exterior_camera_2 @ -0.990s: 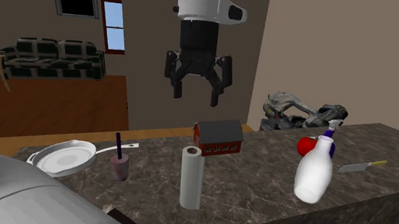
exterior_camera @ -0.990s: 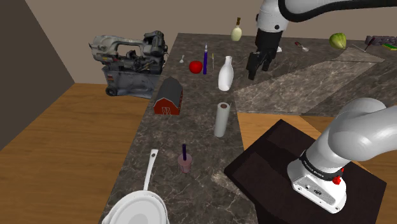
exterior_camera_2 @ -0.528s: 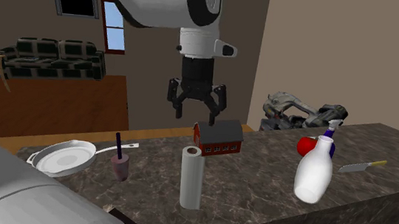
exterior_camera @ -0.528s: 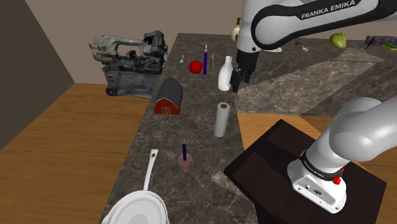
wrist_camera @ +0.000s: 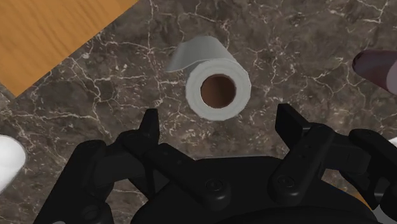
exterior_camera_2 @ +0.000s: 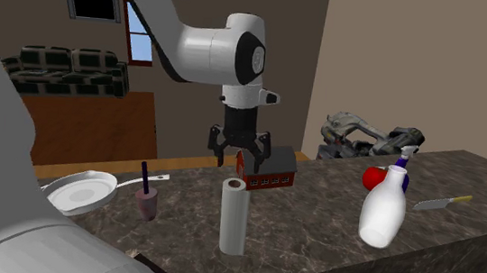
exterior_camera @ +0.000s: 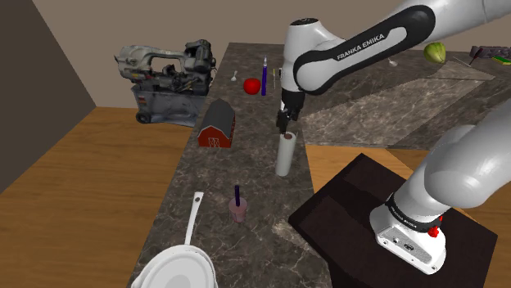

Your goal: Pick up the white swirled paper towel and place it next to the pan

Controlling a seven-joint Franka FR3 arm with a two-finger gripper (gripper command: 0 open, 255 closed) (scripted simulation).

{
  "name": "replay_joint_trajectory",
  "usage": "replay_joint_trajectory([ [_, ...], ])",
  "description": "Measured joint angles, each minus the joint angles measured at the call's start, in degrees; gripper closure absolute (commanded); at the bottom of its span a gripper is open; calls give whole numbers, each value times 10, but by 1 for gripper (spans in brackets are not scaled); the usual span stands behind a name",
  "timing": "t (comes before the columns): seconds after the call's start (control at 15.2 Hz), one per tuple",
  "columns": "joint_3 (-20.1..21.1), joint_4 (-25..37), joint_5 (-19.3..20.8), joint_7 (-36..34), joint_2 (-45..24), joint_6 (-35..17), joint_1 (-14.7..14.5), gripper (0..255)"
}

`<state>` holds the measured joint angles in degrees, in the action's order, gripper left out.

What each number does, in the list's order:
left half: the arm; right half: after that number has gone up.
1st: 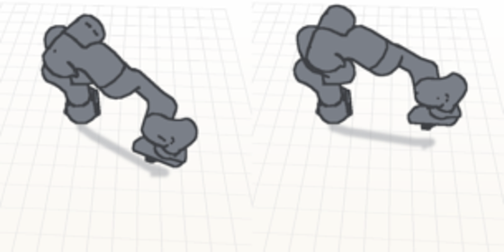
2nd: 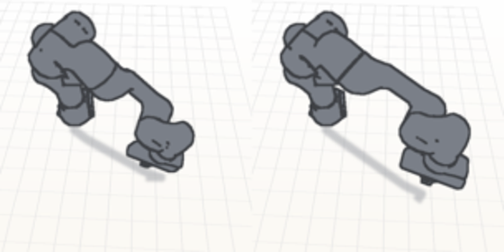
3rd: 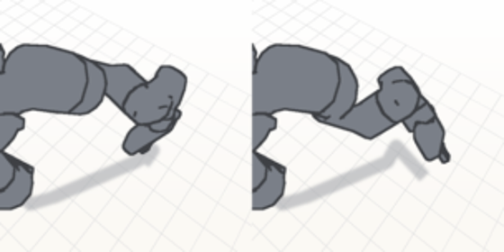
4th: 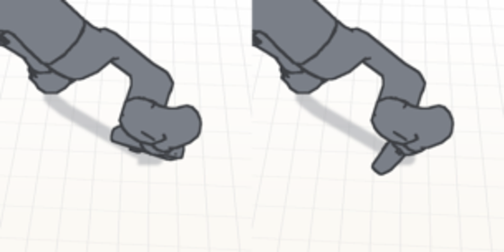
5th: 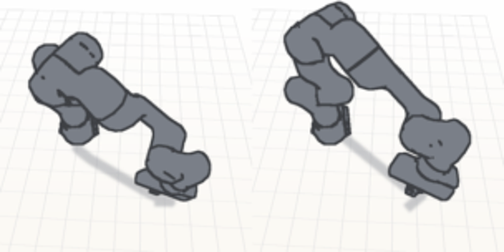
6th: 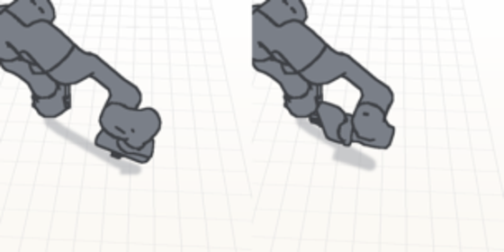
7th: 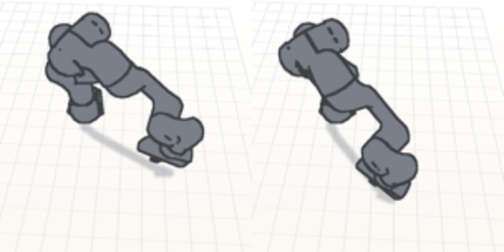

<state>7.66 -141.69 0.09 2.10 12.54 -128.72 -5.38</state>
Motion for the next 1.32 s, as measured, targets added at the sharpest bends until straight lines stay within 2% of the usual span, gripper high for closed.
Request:
replay_joint_trajectory([
  [0.2, 3, 8, 8, 3, -48, -42, -1, 0],
  [0.59, 6, -5, 16, -4, -85, -91, -1, 0],
  [0.99, 6, -6, 18, -5, -91, -98, -1, 0],
  [1.06, 6, -6, 18, -5, -91, -98, -1, 255],
  [1.32, 6, -6, 18, -5, -91, -98, -1, 255],
])
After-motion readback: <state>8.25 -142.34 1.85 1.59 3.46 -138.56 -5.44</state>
